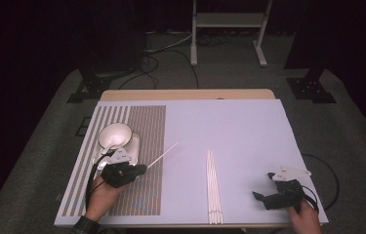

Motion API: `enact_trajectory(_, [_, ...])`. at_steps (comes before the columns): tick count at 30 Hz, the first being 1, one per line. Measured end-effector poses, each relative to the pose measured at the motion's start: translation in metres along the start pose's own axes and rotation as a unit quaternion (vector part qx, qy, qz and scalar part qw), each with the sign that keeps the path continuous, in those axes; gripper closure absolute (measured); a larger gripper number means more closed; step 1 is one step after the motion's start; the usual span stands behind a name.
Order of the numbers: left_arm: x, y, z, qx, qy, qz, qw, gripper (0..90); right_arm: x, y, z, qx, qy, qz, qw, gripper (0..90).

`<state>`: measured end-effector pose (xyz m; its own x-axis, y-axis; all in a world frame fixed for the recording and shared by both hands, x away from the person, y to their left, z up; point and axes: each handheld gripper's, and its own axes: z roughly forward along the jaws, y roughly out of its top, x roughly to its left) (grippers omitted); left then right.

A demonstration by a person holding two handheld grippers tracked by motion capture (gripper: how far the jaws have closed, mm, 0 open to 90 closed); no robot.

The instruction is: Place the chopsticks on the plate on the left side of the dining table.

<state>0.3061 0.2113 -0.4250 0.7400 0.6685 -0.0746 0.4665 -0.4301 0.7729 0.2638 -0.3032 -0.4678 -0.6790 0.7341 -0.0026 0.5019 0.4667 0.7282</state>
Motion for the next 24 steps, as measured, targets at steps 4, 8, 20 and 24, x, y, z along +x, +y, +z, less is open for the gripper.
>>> enact_trajectory(4, [0.003, 0.0, -0.001, -0.001, 0.002, -0.005, 1.0, 84.9, 0.0, 0.0, 0.0, 0.0, 0.0, 0.0, 1.0, 6.7])
enact_trajectory(8, [0.005, 0.0, -0.003, -0.001, 0.005, -0.006, 1.0, 84.9, 0.0, 0.0, 0.0, 0.0, 0.0, 0.0, 1.0, 6.7])
enact_trajectory(20, [0.016, -0.002, -0.008, 0.0, 0.015, -0.015, 0.9998, 84.9, 0.0, 0.0, 0.0, 0.0, 0.0, 0.0, 1.0, 6.7])
enact_trajectory(24, [0.02, -0.002, -0.01, 0.0, 0.019, -0.021, 0.9996, 84.9, 0.0, 0.0, 0.0, 0.0, 0.0, 0.0, 1.0, 6.8])
